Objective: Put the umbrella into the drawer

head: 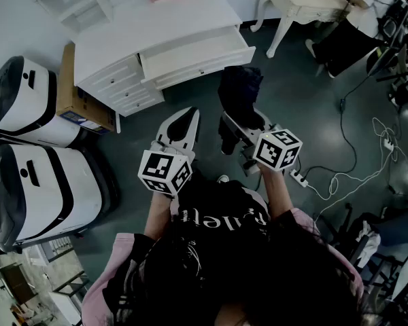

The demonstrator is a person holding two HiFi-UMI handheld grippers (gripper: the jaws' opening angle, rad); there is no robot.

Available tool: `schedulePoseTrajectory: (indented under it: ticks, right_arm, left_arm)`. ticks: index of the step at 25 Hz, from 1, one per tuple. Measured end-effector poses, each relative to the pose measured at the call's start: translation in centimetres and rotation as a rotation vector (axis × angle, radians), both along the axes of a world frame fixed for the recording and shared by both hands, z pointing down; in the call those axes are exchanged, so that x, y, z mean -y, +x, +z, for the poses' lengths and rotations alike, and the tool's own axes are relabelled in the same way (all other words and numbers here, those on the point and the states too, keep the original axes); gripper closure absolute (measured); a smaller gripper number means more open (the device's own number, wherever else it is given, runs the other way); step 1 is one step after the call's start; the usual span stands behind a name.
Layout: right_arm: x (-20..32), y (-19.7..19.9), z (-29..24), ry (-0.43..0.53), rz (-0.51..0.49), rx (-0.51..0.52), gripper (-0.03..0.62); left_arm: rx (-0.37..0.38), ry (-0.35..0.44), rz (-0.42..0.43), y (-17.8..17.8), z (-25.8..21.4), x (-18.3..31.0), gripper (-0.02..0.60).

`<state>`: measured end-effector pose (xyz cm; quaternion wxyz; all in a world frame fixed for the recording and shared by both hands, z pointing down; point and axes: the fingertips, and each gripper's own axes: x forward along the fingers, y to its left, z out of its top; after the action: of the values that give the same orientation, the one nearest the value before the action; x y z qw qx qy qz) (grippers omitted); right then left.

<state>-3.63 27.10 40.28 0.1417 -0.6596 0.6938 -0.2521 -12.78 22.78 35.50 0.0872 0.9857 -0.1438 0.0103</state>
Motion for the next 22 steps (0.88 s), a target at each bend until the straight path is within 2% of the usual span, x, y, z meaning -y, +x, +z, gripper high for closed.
schedulePoseTrajectory:
  ticks: [14, 22]
  right_arm:
    - [-2.8, 2.7, 0.8, 0.001, 0.005, 0.026, 0.313]
    - [-2.7, 3.5, 1.5, -0.004, -0.003, 0.057, 0.313]
  left_arm:
    - [0.018, -0.002, -0.001, 2.5, 0.5, -2.4, 0.560]
    - [0.051, 0.005, 0.005, 3.1, 0.6, -3.1, 0.560]
